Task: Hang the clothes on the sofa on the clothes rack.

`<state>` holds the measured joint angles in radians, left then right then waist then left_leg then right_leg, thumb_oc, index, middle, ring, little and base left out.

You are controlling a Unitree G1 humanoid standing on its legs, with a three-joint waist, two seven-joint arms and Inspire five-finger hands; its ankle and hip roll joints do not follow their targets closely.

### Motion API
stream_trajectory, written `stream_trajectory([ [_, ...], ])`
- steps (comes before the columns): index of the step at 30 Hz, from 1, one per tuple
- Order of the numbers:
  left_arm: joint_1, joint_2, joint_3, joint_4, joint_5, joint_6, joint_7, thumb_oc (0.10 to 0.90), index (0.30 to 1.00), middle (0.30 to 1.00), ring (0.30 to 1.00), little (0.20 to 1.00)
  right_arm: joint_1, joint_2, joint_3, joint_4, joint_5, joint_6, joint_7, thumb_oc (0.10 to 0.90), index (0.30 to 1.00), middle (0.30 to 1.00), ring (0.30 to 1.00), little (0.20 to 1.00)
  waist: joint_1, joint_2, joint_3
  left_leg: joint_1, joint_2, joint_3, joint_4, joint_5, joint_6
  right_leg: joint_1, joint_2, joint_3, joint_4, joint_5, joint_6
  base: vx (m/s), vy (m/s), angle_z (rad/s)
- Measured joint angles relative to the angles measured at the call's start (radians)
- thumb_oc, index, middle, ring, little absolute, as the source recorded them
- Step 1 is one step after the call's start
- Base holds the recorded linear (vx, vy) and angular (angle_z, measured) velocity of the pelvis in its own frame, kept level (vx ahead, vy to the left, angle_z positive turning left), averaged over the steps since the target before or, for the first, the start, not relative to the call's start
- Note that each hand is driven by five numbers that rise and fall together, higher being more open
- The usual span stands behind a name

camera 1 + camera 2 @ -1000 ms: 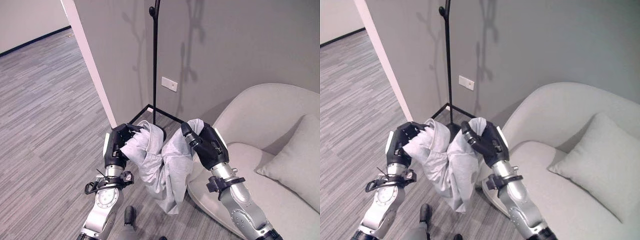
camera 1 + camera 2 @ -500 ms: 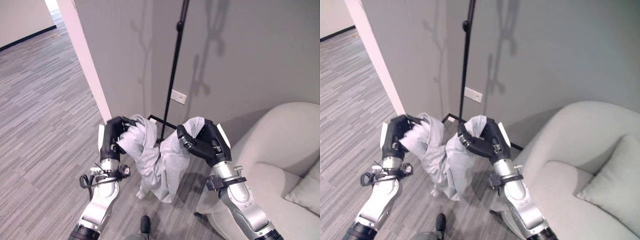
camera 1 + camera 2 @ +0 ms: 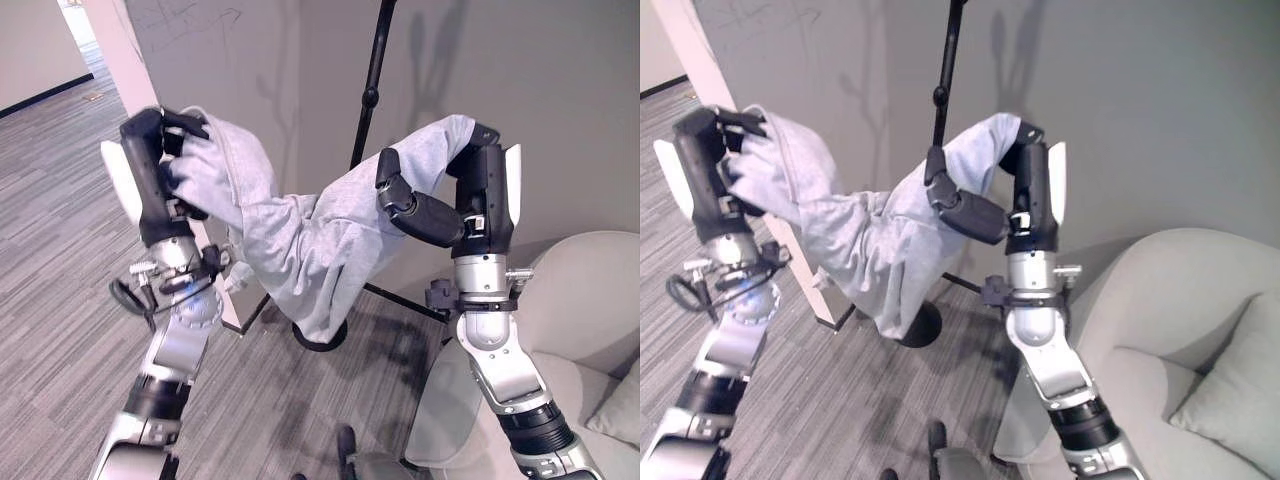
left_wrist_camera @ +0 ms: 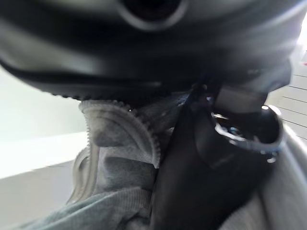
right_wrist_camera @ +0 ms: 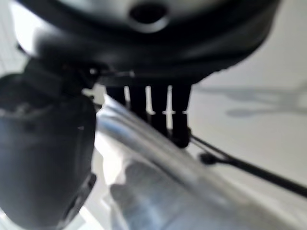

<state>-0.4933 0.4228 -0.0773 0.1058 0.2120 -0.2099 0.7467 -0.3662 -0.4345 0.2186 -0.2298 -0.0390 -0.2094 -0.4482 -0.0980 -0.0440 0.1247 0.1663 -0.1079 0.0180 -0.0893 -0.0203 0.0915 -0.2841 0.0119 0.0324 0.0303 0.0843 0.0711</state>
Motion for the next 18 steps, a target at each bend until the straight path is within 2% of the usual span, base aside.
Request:
stream_trajectory([
  [1, -0.001, -0.004, -0.001, -0.002, 0.02, -0.001, 0.009, 0.4, 0.3, 0.3, 0.3, 0.3, -0.009, -0.003, 0.0, 0.007, -0.005, -0.002, -0.009, 0.4, 0.3, 0.3, 0.3, 0.3, -0.003, -0.005, -0.004, 0.033, -0.011, -0.003, 0.0, -0.013, -0.012, 0.019, -0.009, 0.0, -0.024, 0.053, -0.029, 0.42, -0.127, 0.34],
  [2, -0.003, -0.006, -0.001, -0.005, 0.04, 0.0, 0.012, 0.4, 0.3, 0.3, 0.3, 0.3, -0.015, -0.013, -0.001, 0.01, -0.01, -0.002, -0.019, 0.4, 0.3, 0.3, 0.3, 0.3, -0.004, -0.011, -0.009, 0.068, -0.019, -0.017, 0.0, -0.038, -0.029, 0.049, -0.02, 0.0, -0.032, 0.079, -0.037, 0.35, -0.116, 0.37],
  [3, -0.005, -0.007, 0.001, -0.007, 0.066, 0.001, 0.014, 0.4, 0.3, 0.3, 0.3, 0.3, -0.019, -0.029, -0.007, 0.012, -0.025, -0.002, -0.022, 0.4, 0.3, 0.3, 0.3, 0.3, -0.007, -0.005, -0.014, 0.105, -0.012, -0.035, -0.001, -0.073, -0.037, 0.082, -0.016, -0.005, -0.033, 0.132, -0.065, 0.41, -0.184, 0.3],
  [5, -0.013, -0.025, 0.004, -0.014, 0.109, 0.013, 0.034, 0.4, 0.3, 0.3, 0.3, 0.3, -0.031, -0.052, -0.02, 0.033, -0.047, 0.0, -0.032, 0.4, 0.3, 0.3, 0.3, 0.3, 0.007, 0.035, -0.054, 0.119, 0.043, -0.013, 0.024, -0.101, -0.085, 0.116, 0.035, -0.032, -0.048, 0.131, -0.109, 0.27, -0.154, 0.15],
  [6, -0.037, -0.018, 0.006, -0.015, 0.125, 0.018, 0.043, 0.4, 0.3, 0.3, 0.3, 0.3, -0.053, -0.065, -0.023, 0.048, -0.065, 0.0, -0.038, 0.4, 0.3, 0.3, 0.3, 0.3, 0.007, 0.034, -0.055, 0.119, 0.061, -0.015, 0.053, -0.103, -0.11, 0.136, 0.047, -0.041, -0.051, 0.114, -0.13, 0.28, -0.185, 0.16],
  [7, -0.086, 0.002, 0.022, -0.035, 0.154, 0.027, 0.061, 0.4, 0.3, 0.3, 0.3, 0.3, -0.123, -0.116, -0.03, 0.055, -0.099, 0.004, -0.042, 0.4, 0.3, 0.3, 0.3, 0.3, 0.011, 0.021, -0.061, 0.063, 0.087, 0.002, 0.203, -0.147, -0.149, 0.18, 0.061, -0.044, -0.08, 0.094, -0.171, 0.15, -0.148, 0.17],
  [8, -0.11, 0.018, 0.022, -0.035, 0.174, 0.028, 0.074, 0.4, 0.3, 0.3, 0.3, 0.3, -0.154, -0.128, -0.037, 0.057, -0.116, 0.003, -0.055, 0.4, 0.3, 0.3, 0.3, 0.3, 0.013, 0.018, -0.06, 0.039, 0.098, -0.002, 0.271, -0.15, -0.151, 0.195, 0.072, -0.043, -0.078, 0.081, -0.186, 0.26, -0.23, 0.13],
  [10, -0.151, 0.051, 0.022, -0.04, 0.191, 0.03, 0.078, 0.4, 0.3, 0.3, 0.3, 0.3, -0.202, -0.148, -0.042, 0.058, -0.127, 0.002, -0.077, 0.4, 0.3, 0.3, 0.3, 0.3, 0.01, 0.009, -0.058, -0.027, 0.123, 0.005, 0.432, -0.179, -0.184, 0.221, 0.087, -0.05, -0.084, 0.066, -0.202, 0.13, -0.147, 0.04],
  [11, -0.173, 0.073, 0.02, -0.035, 0.202, 0.029, 0.088, 0.4, 0.3, 0.3, 0.3, 0.3, -0.219, -0.146, -0.046, 0.059, -0.144, 0.001, -0.091, 0.4, 0.3, 0.3, 0.3, 0.3, 0.006, -0.007, -0.05, -0.056, 0.136, 0.008, 0.517, -0.17, -0.196, 0.24, 0.089, -0.053, -0.082, 0.048, -0.217, 0.13, -0.085, 0.15],
  [12, -0.195, 0.097, 0.021, -0.034, 0.218, 0.031, 0.092, 0.4, 0.3, 0.3, 0.3, 0.3, -0.24, -0.161, -0.046, 0.059, -0.158, 0.001, -0.103, 0.4, 0.3, 0.3, 0.3, 0.3, 0.0, -0.03, -0.043, -0.11, 0.172, 0.045, 0.642, -0.165, -0.201, 0.261, 0.091, -0.058, -0.088, 0.037, -0.227, 0.14, -0.052, 0.17],
  [13, -0.195, 0.097, 0.021, -0.034, 0.218, 0.031, 0.092, 0.4, 0.3, 0.3, 0.3, 0.3, -0.24, -0.161, -0.046, 0.059, -0.158, 0.001, -0.103, 0.4, 0.3, 0.3, 0.3, 0.3, 0.0, -0.03, -0.043, -0.11, 0.172, 0.045, 0.642, -0.165, -0.201, 0.261, 0.091, -0.058, -0.088, 0.037, -0.227, 0.22, -0.028, -0.09],
  [14, -0.202, 0.179, 0.034, -0.033, 0.224, 0.047, 0.123, 0.4, 0.3, 0.3, 0.3, 0.3, -0.318, -0.213, -0.041, 0.065, -0.215, 0.002, -0.128, 0.4, 0.3, 0.3, 0.3, 0.3, 0.001, -0.079, -0.04, -0.183, 0.243, 0.099, 0.595, -0.167, -0.207, 0.318, 0.087, -0.049, -0.114, 0.023, -0.205, 0.2, 0.031, -0.26],
  [15, -0.202, 0.184, 0.04, -0.029, 0.225, 0.058, 0.125, 0.4, 0.3, 0.3, 0.3, 0.3, -0.335, -0.224, -0.044, 0.067, -0.224, 0.001, -0.132, 0.4, 0.3, 0.3, 0.3, 0.3, 0.004, -0.079, -0.041, -0.202, 0.245, 0.096, 0.556, -0.164, -0.211, 0.327, 0.089, -0.052, -0.115, 0.019, -0.202, 0.2, 0.077, -0.31],
  [16, -0.202, 0.199, 0.041, -0.009, 0.231, 0.065, 0.142, 0.4, 0.3, 0.3, 0.3, 0.3, -0.363, -0.229, -0.031, 0.073, -0.234, 0.004, -0.153, 0.4, 0.3, 0.3, 0.3, 0.3, 0.01, -0.089, -0.041, -0.241, 0.195, 0.056, 0.504, -0.173, -0.2, 0.336, 0.078, -0.017, -0.122, -0.011, -0.177, 0.18, 0.066, -0.44],
  [17, -0.202, 0.218, 0.039, 0.028, 0.244, 0.066, 0.152, 0.4, 0.3, 0.3, 0.3, 0.3, -0.4, -0.231, -0.023, 0.085, -0.246, 0.002, -0.16, 0.4, 0.3, 0.3, 0.3, 0.3, 0.036, -0.092, -0.039, -0.276, 0.112, 0.01, 0.43, -0.182, -0.173, 0.331, 0.057, 0.004, -0.119, -0.035, -0.139, 0.15, 0.056, -0.62],
  [18, -0.201, 0.218, 0.032, 0.069, 0.255, 0.075, 0.153, 0.4, 0.3, 0.3, 0.3, 0.3, -0.425, -0.232, -0.024, 0.108, -0.262, -0.006, -0.169, 0.4, 0.3, 0.3, 0.3, 0.3, 0.062, -0.075, -0.033, -0.302, 0.061, -0.041, 0.31, -0.17, -0.136, 0.321, 0.036, -0.053, -0.078, -0.121, -0.079, 0.15, 0.027, -0.84],
])
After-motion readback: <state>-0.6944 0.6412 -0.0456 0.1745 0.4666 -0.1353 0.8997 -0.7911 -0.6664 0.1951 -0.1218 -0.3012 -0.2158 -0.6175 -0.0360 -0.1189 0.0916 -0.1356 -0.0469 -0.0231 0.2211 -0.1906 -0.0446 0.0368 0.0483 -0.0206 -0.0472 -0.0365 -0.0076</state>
